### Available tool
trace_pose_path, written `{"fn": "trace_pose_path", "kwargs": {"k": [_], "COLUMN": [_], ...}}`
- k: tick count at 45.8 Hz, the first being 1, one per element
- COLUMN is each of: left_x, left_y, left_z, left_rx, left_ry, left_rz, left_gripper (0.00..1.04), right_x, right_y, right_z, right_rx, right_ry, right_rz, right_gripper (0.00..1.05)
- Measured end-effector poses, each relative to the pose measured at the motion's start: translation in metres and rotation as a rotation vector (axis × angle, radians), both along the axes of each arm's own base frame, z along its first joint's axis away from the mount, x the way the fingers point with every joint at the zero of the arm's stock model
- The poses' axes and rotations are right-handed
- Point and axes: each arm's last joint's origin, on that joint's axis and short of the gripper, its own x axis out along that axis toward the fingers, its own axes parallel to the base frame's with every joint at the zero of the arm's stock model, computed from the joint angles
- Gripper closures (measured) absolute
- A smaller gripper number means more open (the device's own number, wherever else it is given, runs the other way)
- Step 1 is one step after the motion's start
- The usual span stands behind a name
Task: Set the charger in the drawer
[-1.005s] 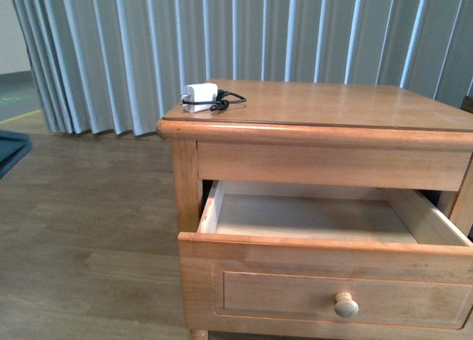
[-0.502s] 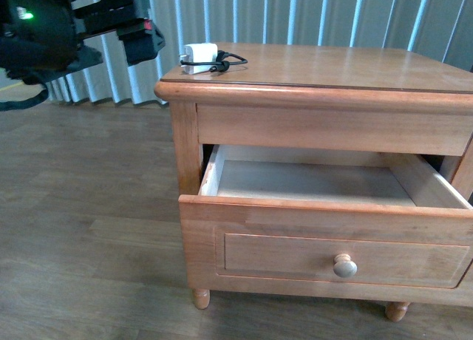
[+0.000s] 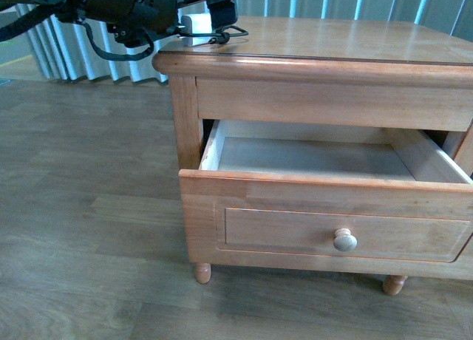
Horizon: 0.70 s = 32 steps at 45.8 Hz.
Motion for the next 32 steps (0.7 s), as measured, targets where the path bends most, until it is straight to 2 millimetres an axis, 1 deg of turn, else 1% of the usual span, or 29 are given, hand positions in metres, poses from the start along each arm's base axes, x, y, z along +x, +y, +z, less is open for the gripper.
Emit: {"fn": "trace_pose_path", "kwargs": {"k": [5,13,16,22,25,27,28,30,32], "left_x": [0.007,0.012,0.013,0.015,0.015,0.015,0.015,0.015,0.015], "left_y": [-0.004,-0.005,-0.005,-0.006,-0.006,-0.006,-0.006,-0.006,-0.006], "left_z": [-0.006,-0.006,-0.006,-0.006,-0.006,-0.006,-0.006,-0.006,-0.006], "left_rx": [0.005,-0.001,-0.001,-0.002,-0.003,-0.002,-0.002,-0.002,-0.003], "left_ry": [0.01,0.01,0.01,0.011,0.012,0.013,0.014,0.013,0.012], "left_rz": [-0.003,-0.001,0.001,-0.001,-0.003,-0.002,-0.003,-0.002,0.001], "left_gripper": [0.06,0.07,0.14,0.36,0.5,0.57,0.59,0.69,0.74], "right_x": [0.0,0.0,0.0,0.0,0.0,0.0,0.0,0.0,0.0], "right_y": [0.0,0.0,0.0,0.0,0.0,0.0,0.0,0.0,0.0], "right_z": [0.0,0.0,0.0,0.0,0.0,0.0,0.0,0.0,0.0], "right_rx": [0.0,0.0,0.0,0.0,0.0,0.0,0.0,0.0,0.0], "right_ry": [0.0,0.0,0.0,0.0,0.0,0.0,0.0,0.0,0.0], "right_rz": [0.0,0.0,0.0,0.0,0.0,0.0,0.0,0.0,0.0], "right_gripper": [0.08,0.08,0.08,0.08,0.08,0.08,0.08,0.08,0.08]}}
